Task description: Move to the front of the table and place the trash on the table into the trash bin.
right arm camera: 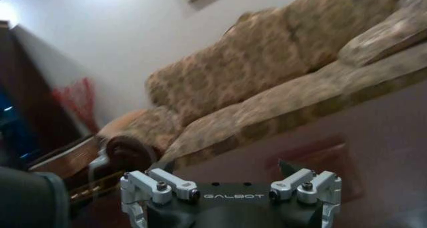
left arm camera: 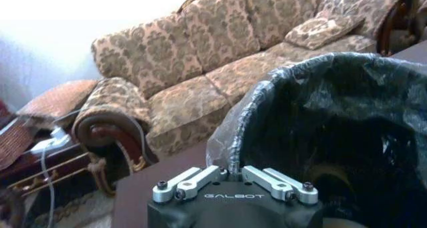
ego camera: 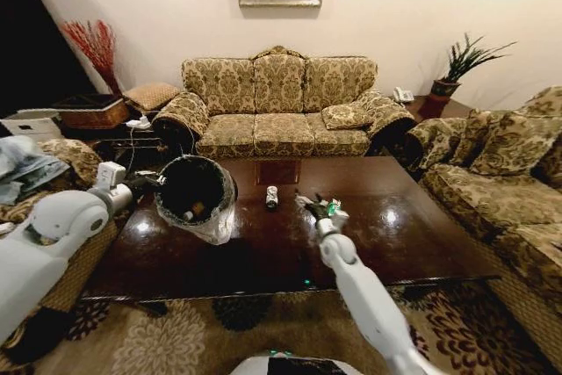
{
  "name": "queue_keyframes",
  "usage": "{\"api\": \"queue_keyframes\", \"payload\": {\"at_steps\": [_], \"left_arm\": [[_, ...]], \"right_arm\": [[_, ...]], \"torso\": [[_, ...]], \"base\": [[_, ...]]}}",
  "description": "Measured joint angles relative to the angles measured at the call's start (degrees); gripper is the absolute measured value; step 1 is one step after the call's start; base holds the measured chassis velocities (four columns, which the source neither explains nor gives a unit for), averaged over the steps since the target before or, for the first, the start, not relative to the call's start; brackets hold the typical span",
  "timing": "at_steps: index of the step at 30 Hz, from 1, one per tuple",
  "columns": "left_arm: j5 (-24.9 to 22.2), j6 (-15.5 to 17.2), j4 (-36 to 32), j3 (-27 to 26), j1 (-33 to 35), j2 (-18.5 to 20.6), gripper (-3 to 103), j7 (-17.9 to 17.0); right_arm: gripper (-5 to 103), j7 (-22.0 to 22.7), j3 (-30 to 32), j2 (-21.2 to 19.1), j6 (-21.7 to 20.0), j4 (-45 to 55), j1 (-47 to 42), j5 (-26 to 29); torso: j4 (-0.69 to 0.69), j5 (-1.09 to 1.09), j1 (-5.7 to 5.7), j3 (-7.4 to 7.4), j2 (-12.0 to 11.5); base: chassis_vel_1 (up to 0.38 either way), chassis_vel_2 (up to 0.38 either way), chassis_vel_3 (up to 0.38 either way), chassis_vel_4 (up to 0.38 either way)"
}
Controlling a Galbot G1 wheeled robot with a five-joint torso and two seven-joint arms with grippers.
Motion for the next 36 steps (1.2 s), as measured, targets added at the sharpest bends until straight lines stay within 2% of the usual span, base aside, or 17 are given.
{"api": "queue_keyframes", "payload": {"at_steps": [2, 3, 5, 9, 12, 16, 20, 26, 30, 36], "left_arm": [[0.0, 0.0, 0.0, 0.2, -0.1, 0.1, 0, 0.0], [0.0, 0.0, 0.1, 0.3, -0.2, 0.1, 0, -0.1], [0.0, 0.1, 0.1, 0.5, -0.2, 0.1, 0, 0.0], [0.0, 0.1, 0.1, 0.4, 0.0, -0.1, 0, 0.0], [0.1, 0.1, 0.1, 0.4, 0.1, -0.2, 0, 0.0], [0.1, 0.2, 0.1, 0.4, 0.1, -0.3, 0, 0.0], [0.1, 0.2, 0.1, 0.3, 0.1, -0.5, 0, 0.0], [0.1, 0.2, 0.0, 0.4, 0.2, -1.0, 0, 0.0], [0.3, 0.2, 0.3, 0.9, 0.1, -1.4, 0, 0.0], [0.3, 0.1, 0.4, 1.2, 0.0, -1.4, 0, 0.1]], "right_arm": [[100, 0.2, -0.7, 1.6, -0.2, -2.1, 1.5, -0.8], [100, 1.0, -1.2, 3.6, -0.3, -5.4, 3.8, -2.5], [100, 2.3, -1.1, 6.6, -0.2, -10.2, 6.5, -5.8], [100, 3.3, -0.1, 9.5, 0.4, -17.9, 9.8, -9.3], [100, 3.0, 0.4, 9.8, 1.6, -23.4, 11.5, -11.0], [100, 1.8, 0.5, 9.9, 3.1, -29.5, 13.0, -11.9], [100, 0.7, 1.0, 9.8, 4.4, -33.7, 14.6, -12.4], [100, -0.2, 1.1, 9.7, 4.5, -37.4, 16.5, -11.3], [100, -3.4, 1.4, 9.7, 5.4, -42.9, 19.3, -10.2], [100, -5.3, 1.8, 9.6, 6.3, -47.7, 22.3, -10.2]], "torso": [[0.01, 0.03, 0.00, 0.00, 0.0], [0.02, 0.06, 0.00, 0.00, 0.0], [-0.05, 0.06, 0.00, 0.00, 0.0], [-0.12, 0.13, 0.00, 0.00, 0.0], [-0.13, 0.08, 0.00, 0.00, 0.0], [-0.05, 0.08, 0.00, 0.00, 0.0], [-0.06, 0.08, 0.00, -0.01, 0.0], [-0.09, 0.10, -0.01, 0.00, 0.0], [-0.06, 0.10, 0.00, 0.00, 0.0], [-0.08, 0.10, 0.00, -0.01, 0.0]], "base": [[0.087, 0.099, -0.013, -0.028], [0.044, 0.072, 0.009, -0.019], [0.000, 0.000, 0.000, 0.000], [0.000, 0.000, 0.000, 0.000], [0.000, 0.000, 0.000, 0.000], [0.000, 0.000, 0.000, 0.000], [0.000, 0.000, 0.000, 0.000], [0.000, 0.000, 0.000, 0.000], [0.000, 0.000, 0.000, 0.000], [0.000, 0.000, 0.000, 0.000]]}}
